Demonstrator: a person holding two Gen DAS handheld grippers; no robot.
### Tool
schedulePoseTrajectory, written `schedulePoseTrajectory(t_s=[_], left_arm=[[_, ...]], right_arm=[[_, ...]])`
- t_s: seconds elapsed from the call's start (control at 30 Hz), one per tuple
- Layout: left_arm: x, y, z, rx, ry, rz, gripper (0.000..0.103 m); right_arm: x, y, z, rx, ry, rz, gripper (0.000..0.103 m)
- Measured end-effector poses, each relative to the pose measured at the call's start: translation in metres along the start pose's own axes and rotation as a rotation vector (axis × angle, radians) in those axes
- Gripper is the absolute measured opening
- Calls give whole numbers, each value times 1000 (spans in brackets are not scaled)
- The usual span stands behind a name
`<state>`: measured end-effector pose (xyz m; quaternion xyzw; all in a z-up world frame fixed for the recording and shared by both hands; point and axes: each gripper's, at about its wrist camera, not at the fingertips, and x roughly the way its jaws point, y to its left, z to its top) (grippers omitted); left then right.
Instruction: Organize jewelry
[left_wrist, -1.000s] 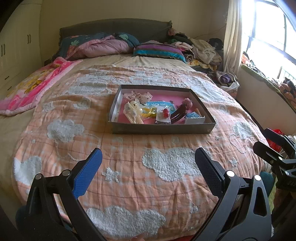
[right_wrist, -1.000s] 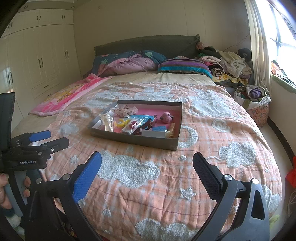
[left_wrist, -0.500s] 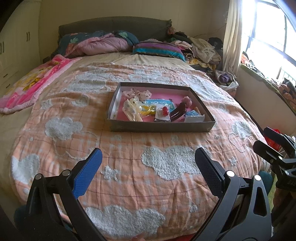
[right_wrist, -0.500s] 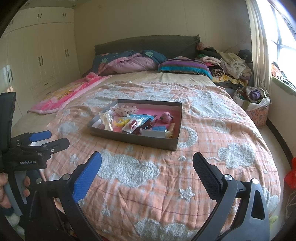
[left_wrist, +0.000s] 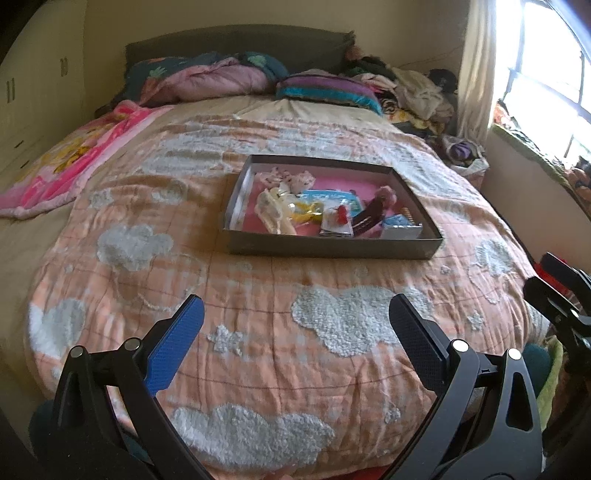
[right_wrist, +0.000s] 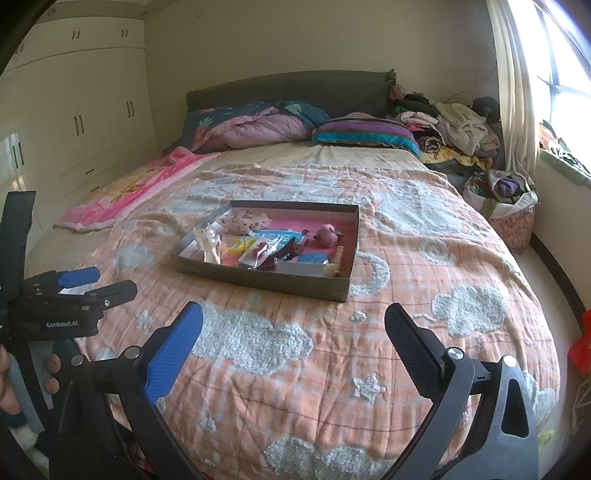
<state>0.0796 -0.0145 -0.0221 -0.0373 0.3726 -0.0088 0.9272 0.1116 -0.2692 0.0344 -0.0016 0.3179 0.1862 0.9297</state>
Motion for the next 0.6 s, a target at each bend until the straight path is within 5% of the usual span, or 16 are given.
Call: schedulePoseTrajectory(t_s=[0.23,0.37,0.6], left_arm=[[7,10,7,-37,14,35,94],[25,40,27,-68,18,134,94],[39,192,121,-110,-39,455,94]], right_arm=[[7,-8,-1,19,6,1,98],[19,-32,3,61,14,-30,98],[74,-141,29,132,91,-229,99]])
